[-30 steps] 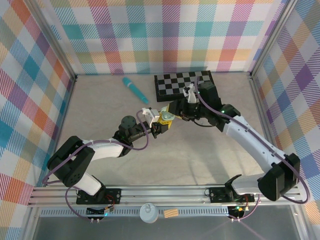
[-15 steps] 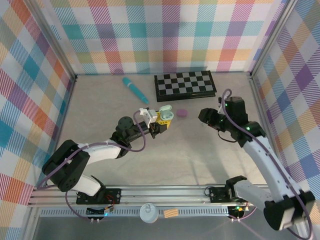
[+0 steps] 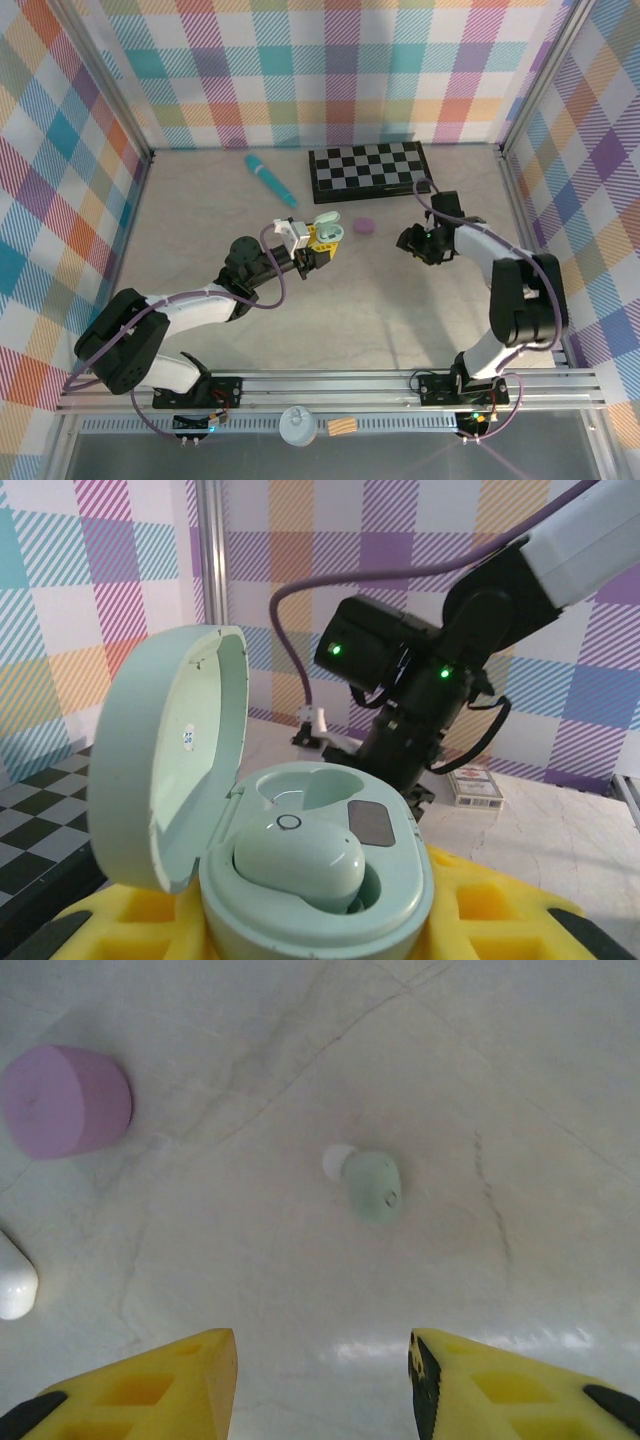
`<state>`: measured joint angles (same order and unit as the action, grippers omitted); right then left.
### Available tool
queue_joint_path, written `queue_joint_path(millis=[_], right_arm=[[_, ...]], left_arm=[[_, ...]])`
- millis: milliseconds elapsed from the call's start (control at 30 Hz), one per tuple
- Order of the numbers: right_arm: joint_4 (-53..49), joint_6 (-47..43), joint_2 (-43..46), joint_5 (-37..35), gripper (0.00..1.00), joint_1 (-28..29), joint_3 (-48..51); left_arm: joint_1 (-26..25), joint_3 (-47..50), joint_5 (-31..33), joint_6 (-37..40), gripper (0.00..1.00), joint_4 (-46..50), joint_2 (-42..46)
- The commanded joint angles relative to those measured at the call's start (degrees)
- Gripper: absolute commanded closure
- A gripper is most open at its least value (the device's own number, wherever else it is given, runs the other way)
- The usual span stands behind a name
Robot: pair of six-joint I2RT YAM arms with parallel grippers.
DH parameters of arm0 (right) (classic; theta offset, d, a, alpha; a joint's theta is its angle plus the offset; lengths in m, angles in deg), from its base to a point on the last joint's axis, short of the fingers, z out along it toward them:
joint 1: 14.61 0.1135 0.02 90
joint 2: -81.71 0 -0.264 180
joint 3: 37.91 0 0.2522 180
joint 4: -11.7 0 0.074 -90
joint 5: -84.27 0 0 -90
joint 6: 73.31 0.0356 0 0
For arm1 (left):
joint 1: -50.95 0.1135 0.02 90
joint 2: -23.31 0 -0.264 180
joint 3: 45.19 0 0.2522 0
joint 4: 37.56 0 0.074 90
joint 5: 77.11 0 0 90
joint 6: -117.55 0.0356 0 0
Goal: Insert the wireless bluetooth earbuds into the charging case
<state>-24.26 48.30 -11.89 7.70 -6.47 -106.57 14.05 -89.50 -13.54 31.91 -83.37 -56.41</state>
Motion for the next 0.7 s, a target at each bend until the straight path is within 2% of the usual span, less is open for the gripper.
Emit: queue_joint_path(millis=[0, 167, 333, 667], right_arm=[[5.1, 2.9, -2.9, 4.8, 0.51, 0.1, -2.2], [7.0, 4.3, -5.8, 5.7, 0.51, 0.0, -2.5], [6.5, 3.8, -7.9, 3.2, 0.51, 0.1, -3.6], [0.8, 1.7, -10.3, -1.2, 0.51, -0.8, -8.5]], left_arm=[[0.5, 0.1, -0.7, 1.1, 0.68, -0.6, 1.2], [0.4, 0.0, -0.8, 1.2, 0.68, -0.2, 1.1], [0.5, 0.0, -1.0, 1.3, 0.68, -0.3, 1.0], [0.4, 0.2, -0.7, 1.5, 0.68, 0.2, 1.9]])
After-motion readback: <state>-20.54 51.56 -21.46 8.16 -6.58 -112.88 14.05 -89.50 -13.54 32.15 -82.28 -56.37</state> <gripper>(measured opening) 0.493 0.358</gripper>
